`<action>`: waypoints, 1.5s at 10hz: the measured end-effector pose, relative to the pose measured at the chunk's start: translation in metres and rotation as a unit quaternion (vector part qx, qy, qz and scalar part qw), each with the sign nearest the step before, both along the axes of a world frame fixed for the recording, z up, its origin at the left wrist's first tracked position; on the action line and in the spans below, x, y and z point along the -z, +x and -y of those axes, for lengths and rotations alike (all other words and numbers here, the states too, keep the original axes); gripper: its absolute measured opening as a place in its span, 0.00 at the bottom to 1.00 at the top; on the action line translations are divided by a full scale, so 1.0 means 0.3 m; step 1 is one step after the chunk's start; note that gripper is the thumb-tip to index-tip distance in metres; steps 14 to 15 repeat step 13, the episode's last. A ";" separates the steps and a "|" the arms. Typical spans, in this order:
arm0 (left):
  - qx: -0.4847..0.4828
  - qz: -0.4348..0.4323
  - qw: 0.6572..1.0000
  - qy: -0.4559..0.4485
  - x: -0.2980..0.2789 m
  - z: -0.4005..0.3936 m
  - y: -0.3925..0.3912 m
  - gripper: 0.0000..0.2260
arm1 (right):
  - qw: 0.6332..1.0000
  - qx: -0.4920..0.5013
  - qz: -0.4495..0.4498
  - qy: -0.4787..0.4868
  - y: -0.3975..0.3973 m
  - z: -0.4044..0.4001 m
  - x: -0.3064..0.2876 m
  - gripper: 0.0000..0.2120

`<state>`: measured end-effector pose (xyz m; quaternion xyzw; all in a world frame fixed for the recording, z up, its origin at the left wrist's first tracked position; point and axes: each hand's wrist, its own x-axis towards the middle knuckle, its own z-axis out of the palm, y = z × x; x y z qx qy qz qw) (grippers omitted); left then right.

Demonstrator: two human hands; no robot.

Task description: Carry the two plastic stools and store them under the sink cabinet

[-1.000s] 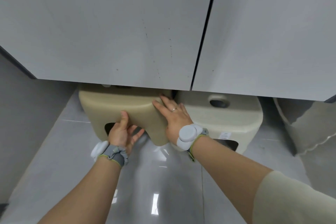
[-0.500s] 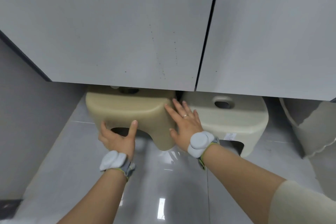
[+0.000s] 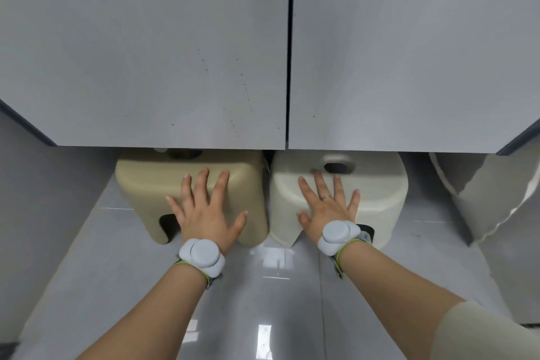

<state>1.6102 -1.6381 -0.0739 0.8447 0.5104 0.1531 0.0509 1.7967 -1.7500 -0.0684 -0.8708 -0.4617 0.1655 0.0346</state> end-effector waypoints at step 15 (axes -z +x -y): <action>0.052 -0.067 0.990 -0.110 -0.335 0.138 -0.044 0.21 | 0.994 -0.006 -0.093 0.059 -0.109 0.144 -0.269 0.19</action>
